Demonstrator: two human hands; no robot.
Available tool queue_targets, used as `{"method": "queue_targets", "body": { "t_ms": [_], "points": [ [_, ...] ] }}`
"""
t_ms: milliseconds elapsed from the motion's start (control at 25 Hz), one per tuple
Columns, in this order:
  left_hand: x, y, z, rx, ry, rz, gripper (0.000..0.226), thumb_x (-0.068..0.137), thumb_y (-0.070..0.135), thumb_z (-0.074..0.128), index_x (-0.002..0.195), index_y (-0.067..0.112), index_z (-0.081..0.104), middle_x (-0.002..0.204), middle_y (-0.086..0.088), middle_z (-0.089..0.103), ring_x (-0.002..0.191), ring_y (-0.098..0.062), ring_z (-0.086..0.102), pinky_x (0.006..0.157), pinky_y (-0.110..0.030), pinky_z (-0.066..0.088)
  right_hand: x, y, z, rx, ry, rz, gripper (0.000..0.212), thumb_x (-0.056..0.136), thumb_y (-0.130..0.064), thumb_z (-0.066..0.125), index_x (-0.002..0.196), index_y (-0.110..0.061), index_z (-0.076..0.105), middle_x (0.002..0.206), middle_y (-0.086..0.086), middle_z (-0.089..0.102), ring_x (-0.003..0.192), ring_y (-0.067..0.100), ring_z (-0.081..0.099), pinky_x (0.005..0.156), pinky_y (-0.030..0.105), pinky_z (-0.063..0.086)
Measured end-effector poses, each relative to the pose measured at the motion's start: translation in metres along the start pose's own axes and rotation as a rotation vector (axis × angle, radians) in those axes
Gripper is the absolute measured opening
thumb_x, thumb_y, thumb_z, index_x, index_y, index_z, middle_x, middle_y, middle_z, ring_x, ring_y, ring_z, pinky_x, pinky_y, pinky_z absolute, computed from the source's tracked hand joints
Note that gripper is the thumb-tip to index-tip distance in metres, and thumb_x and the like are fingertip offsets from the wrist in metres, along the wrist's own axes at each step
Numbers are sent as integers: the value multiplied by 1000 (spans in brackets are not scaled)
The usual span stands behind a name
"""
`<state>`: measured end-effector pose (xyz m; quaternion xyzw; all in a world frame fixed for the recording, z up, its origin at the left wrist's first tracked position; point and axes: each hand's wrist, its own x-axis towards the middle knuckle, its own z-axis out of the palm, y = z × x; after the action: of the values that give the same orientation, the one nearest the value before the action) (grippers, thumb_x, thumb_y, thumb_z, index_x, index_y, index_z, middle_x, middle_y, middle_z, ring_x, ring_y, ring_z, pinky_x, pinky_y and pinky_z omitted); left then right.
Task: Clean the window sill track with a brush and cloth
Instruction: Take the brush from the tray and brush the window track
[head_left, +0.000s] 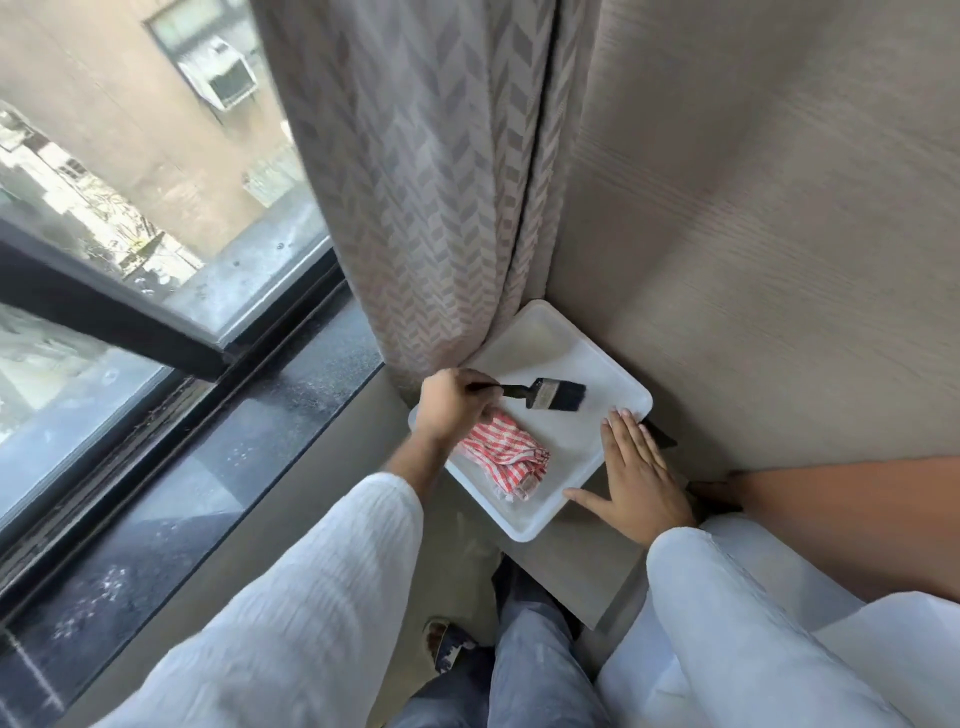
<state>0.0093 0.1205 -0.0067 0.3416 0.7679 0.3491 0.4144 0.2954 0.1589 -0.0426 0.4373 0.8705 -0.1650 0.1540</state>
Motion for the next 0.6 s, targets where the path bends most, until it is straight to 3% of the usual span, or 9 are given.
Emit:
{"method": "queue_targets", "body": {
  "t_ms": [80, 200, 280, 440, 600],
  "points": [
    [-30, -13, -18, -375, 133, -118, 8, 92, 10, 75, 86, 10, 80, 66, -5, 75, 59, -18, 69, 59, -28, 61, 1, -13, -8, 3, -12, -16, 132, 75, -99, 17, 167, -7, -3, 179, 12, -9, 166, 24, -10, 137, 43, 2],
    [-75, -37, -53, -772, 262, -153, 16, 96, 15, 71, 98, 0, 76, 75, -8, 75, 63, -15, 69, 63, -22, 60, 9, -47, -23, 15, -27, -89, 126, 81, -92, 32, 167, -9, -6, 179, 11, -10, 166, 24, -9, 137, 43, 1],
    [-103, -52, -80, -940, 347, -140, 23, 97, 17, 70, 105, -5, 73, 80, -11, 74, 66, -15, 70, 64, -20, 60, 18, -80, -33, -19, -27, -183, 125, 81, -92, 32, 167, -10, -6, 179, 11, -9, 166, 24, -7, 137, 42, 1],
    [-149, -74, -129, -1202, 587, -153, 12, 100, 16, 66, 96, 6, 71, 72, -6, 73, 61, -12, 69, 57, -18, 58, 34, -150, -45, -120, 50, -444, 116, 89, -87, 37, 168, -9, 3, 180, 10, 1, 167, 22, -2, 136, 39, 0],
    [-187, -102, -186, -1432, 983, -162, 20, 102, 22, 59, 84, 14, 64, 59, -1, 63, 44, -7, 56, 39, -15, 42, 50, -220, -56, -228, 129, -655, 109, 94, -83, 34, 166, -4, 16, 178, 15, 12, 166, 27, 6, 136, 46, 11]
  ]
}}
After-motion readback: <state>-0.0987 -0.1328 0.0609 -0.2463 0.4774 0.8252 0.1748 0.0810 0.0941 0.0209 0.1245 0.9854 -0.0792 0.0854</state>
